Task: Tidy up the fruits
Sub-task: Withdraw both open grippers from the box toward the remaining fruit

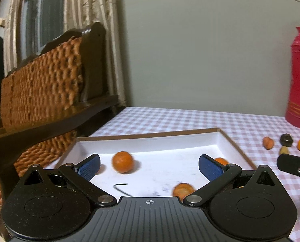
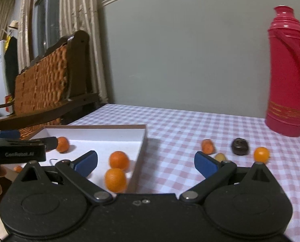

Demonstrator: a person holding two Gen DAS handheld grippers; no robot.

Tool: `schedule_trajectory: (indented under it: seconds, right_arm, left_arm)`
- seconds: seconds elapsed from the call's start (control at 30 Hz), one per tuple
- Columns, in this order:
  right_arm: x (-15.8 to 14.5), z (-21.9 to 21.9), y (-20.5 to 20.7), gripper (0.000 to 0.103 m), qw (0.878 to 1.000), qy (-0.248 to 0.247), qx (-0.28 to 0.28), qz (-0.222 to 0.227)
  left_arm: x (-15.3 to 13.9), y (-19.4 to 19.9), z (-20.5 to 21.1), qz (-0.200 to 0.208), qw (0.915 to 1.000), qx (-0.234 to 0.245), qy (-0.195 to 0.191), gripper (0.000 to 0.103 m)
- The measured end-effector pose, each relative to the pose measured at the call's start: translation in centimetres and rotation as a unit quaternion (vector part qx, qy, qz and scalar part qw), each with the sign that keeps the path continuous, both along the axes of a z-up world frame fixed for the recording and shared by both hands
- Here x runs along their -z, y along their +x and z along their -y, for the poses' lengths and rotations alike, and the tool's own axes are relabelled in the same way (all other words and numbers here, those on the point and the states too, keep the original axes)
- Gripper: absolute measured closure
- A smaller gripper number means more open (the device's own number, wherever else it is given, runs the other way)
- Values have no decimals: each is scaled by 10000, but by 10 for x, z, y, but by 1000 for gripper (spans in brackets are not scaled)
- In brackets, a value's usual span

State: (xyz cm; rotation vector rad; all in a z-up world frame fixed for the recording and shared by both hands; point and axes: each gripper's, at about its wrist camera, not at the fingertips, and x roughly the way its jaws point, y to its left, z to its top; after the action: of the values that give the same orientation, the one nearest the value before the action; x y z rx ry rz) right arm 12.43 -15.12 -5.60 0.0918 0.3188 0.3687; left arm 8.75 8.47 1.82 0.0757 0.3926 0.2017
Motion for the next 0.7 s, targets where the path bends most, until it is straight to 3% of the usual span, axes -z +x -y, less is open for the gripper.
schedule_trajectory:
  seconds: [0.7]
  right_arm:
    - [12,86,3,6,9926,274,1124,-366]
  left_arm:
    - [4,9,104,-53,9938,1094,184,0]
